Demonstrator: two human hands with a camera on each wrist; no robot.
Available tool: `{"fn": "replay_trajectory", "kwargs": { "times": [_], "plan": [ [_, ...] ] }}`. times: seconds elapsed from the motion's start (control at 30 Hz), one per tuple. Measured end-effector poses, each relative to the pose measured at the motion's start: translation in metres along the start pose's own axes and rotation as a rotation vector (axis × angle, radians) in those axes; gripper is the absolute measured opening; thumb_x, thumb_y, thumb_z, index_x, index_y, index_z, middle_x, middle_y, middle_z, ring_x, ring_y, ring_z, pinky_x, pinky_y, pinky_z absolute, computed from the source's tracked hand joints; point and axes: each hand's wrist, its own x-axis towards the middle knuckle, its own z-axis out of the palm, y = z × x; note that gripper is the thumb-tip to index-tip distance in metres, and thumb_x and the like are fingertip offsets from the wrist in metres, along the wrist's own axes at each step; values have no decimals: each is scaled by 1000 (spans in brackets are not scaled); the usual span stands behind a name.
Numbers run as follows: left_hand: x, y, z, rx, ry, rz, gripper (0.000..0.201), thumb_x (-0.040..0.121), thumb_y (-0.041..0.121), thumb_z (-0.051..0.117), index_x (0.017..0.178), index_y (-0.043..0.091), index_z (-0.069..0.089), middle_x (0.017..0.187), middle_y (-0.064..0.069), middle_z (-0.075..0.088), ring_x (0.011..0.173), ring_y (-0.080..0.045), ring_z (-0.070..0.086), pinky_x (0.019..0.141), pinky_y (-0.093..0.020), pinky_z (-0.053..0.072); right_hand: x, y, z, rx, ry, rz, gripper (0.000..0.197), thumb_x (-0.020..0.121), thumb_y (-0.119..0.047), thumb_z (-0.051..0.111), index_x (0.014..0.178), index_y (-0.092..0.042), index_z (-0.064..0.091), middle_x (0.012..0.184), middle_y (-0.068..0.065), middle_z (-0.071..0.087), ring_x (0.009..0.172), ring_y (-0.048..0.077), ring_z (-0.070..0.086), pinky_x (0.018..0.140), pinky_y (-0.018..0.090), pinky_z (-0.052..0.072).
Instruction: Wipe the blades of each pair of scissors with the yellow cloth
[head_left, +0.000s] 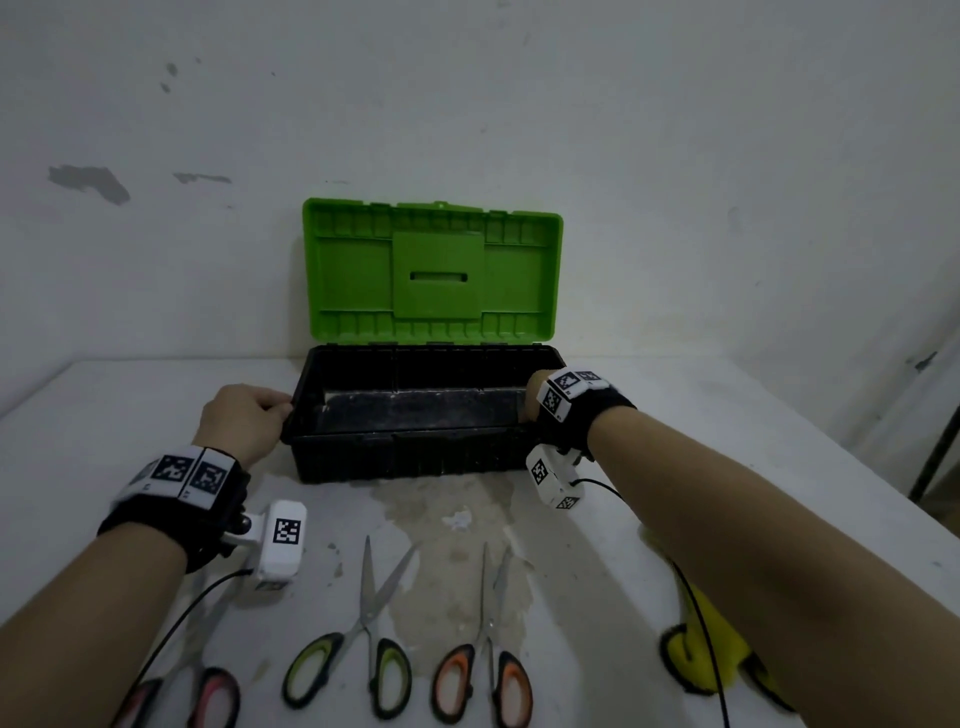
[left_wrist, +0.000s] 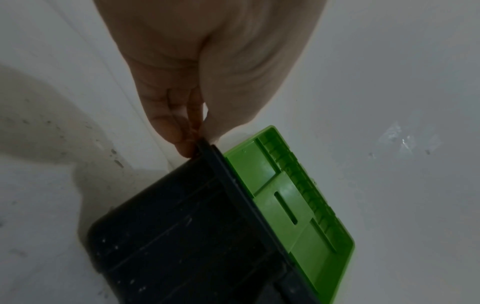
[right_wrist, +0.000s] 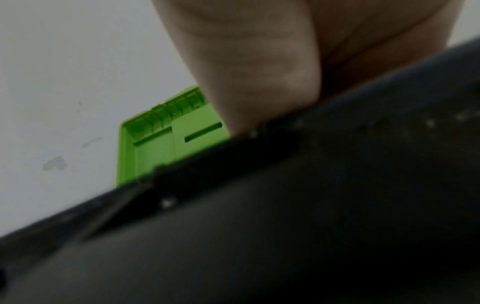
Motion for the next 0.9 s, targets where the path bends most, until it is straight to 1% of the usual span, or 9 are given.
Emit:
{"fn": "replay_trajectory", "kwargs": {
  "times": [0.1, 0.17, 0.23, 0.37, 0.43, 0.5, 0.63, 0.77, 0.9],
  "plan": [
    [-16, 10, -7, 16, 18, 19, 30, 92, 17, 65, 120, 6, 71, 121, -18, 70, 116, -35, 62, 107, -41, 45, -5, 10, 0, 199, 117, 1, 19, 84, -35, 66, 76, -18, 62, 79, 4, 56, 75, 26, 63, 68, 35, 58],
    [-36, 25, -12, 44, 70, 70, 33, 92, 19, 64, 123, 7, 68, 120, -19, 68, 115, -36, 61, 104, -39, 43, -23, 13, -5, 389, 203, 21, 25, 80, -38, 68, 81, -14, 67, 78, 6, 63, 73, 25, 63, 61, 28, 50],
    [-62, 43, -13, 66, 105, 176, 29, 93, 17, 63, 118, 6, 69, 115, -18, 68, 110, -35, 61, 99, -37, 43, -52, 19, -8, 533, 288, 28, 27, 83, -36, 66, 84, -10, 72, 81, 9, 68, 75, 25, 64, 62, 27, 48],
    [-128, 73, 5, 117, -48, 319, 17, 94, 22, 64, 108, 13, 71, 98, -3, 66, 92, -18, 58, 84, -27, 42, -120, 38, 12, 680, 371, 16, 24, 86, -31, 62, 81, -11, 75, 77, 8, 70, 73, 23, 63, 64, 27, 49],
    [-158, 77, 21, 141, -174, 314, 16, 95, 26, 63, 105, 16, 70, 98, 1, 65, 93, -16, 59, 83, -27, 43, -149, 45, 28, 722, 370, 35, 23, 85, -31, 61, 76, -14, 73, 75, 6, 69, 72, 22, 62, 61, 24, 44],
    [-183, 77, 34, 179, -291, 292, 15, 96, 29, 62, 101, 18, 71, 98, 2, 68, 94, -17, 63, 82, -28, 46, -170, 53, 46, 737, 363, 64, 22, 84, -32, 62, 75, -14, 73, 74, 6, 70, 74, 22, 64, 63, 26, 47],
    [-226, 72, 54, 375, -521, 296, 26, 94, 35, 63, 73, 19, 69, 77, 0, 67, 80, -19, 64, 71, -30, 49, -196, 79, 86, 675, 252, 171, 26, 84, -34, 62, 86, -9, 70, 85, 7, 69, 84, 25, 64, 72, 30, 52],
    [-244, 69, 68, 479, -615, 245, 29, 86, 38, 71, 73, 13, 68, 75, -6, 68, 69, -22, 64, 68, -32, 52, -204, 106, 113, 522, 126, 312, 49, 76, -58, 57, 98, -14, 61, 102, 10, 62, 98, 32, 58, 78, 36, 51],
    [-245, 73, 70, 525, -595, 254, 26, 85, 26, 75, 98, 3, 76, 99, -13, 76, 89, -24, 72, 81, -35, 58, -206, 119, 124, 555, 76, 338, 61, 81, -57, 61, 120, -12, 53, 118, 12, 60, 105, 29, 58, 79, 34, 48]
  ]
}}
